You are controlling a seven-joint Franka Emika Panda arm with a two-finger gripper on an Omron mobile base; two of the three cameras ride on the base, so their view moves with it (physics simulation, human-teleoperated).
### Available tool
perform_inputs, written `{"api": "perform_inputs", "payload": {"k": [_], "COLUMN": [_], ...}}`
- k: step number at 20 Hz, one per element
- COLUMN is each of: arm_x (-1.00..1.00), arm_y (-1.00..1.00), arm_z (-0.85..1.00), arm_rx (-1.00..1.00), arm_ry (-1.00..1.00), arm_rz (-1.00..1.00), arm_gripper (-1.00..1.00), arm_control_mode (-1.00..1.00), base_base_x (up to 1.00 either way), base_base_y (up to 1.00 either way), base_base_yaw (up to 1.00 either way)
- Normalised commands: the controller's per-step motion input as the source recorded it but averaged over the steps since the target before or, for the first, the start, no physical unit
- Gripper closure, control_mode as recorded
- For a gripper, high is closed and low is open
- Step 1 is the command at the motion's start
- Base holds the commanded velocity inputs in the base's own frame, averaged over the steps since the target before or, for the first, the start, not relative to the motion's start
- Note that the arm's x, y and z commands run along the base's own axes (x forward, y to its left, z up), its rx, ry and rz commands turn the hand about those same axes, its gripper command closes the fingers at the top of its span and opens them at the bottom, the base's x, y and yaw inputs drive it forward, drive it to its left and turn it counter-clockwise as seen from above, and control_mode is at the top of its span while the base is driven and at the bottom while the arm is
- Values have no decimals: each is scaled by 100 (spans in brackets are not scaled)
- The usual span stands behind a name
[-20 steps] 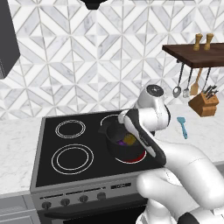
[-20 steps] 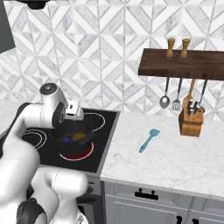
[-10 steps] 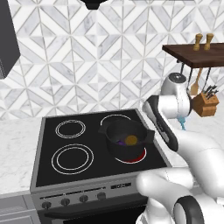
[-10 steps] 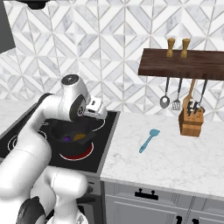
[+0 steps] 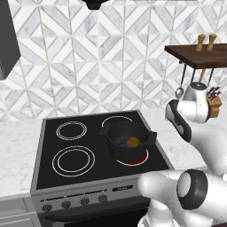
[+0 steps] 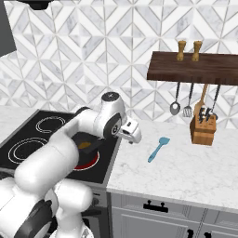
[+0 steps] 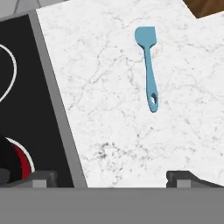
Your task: Put the eggplant and avocado in the pot. Retrieve the spatula and lightly stir the vegetables in the pot.
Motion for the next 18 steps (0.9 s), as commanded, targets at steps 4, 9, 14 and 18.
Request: {"api": "perform_inputs", "payload": {"k": [4, 9, 14, 18], "arm_x": [-4, 17, 37, 9], "arm_y": [-100, -82, -45, -5], "arm_z": [-51, -16, -17, -54], "arm_rx": [7, 2, 0, 0], "arm_ry": [-3, 0, 0, 0], "arm_rz": [0, 0, 0, 4], "arm_gripper": [-100, -100, -100, -100], "arm_control_mode": [-100, -100, -100, -100], "base_base_x": [0, 0, 0, 0], "base_base_y": [0, 0, 0, 0], "base_base_yaw": [0, 0, 0, 0]}}
